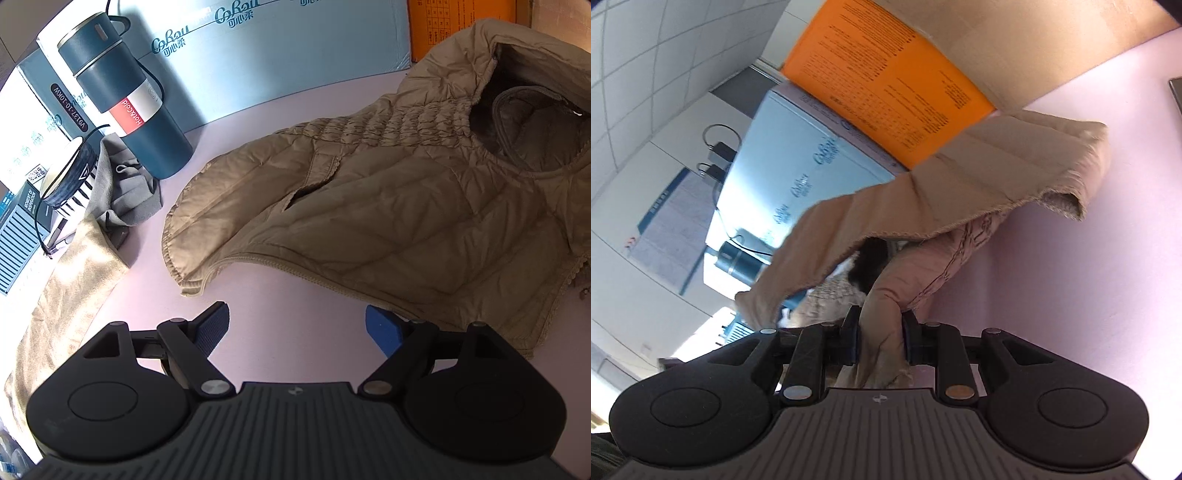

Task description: Fold clothes

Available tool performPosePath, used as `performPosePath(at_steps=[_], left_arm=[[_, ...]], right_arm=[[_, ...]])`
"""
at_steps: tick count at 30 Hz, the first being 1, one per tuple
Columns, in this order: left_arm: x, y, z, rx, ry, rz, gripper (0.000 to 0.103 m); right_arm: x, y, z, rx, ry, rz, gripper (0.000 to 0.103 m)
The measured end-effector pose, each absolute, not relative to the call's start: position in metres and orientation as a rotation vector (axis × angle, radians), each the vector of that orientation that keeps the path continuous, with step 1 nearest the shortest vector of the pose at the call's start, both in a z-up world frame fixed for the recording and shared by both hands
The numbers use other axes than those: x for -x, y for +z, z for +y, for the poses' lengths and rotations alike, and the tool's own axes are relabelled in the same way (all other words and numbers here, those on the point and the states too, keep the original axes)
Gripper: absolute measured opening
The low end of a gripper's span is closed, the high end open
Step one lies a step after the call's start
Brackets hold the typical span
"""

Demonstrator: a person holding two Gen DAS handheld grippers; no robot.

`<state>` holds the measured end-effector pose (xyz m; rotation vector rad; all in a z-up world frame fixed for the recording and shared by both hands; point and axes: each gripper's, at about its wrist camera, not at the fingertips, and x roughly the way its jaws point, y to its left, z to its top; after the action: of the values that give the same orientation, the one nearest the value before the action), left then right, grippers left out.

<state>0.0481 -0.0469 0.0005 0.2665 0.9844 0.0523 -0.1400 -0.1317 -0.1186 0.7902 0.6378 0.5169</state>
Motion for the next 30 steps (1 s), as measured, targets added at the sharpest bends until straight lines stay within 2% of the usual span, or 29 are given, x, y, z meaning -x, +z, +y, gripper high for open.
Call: performPosePath(at_steps=[8, 15, 18, 27, 30], left_arm=[[-0.033, 0.026, -0.042, -0.139, -0.056, 0.830, 0.079], [-0.024, 0.040, -0.041, -0.038, -0.204, 0.723, 0.077], [-0.019, 0.037, -0.051, -0.141, -0.228, 0.700, 0.077], [0.009, -0.022, -0.095, -0.960, -0.222, 0.510, 0.077], [0.019, -0.018, -0.091, -0.986, -0.244, 0.488, 0.079]], right_arm=[[0.160, -0.075, -0.115, -0.775, 0.642, 0.568, 0.018], [0.194, -0.071, -0.122, -0.778, 0.593, 0.574, 0.018], [0.207, -0.076, -0.128, -0.789, 0.556, 0.582, 0.019], [0.229, -0.094, -0.132, -0.833, 0.490, 0.589, 0.020], [0.231, -0.097, -0.132, -0.837, 0.485, 0.589, 0.021]])
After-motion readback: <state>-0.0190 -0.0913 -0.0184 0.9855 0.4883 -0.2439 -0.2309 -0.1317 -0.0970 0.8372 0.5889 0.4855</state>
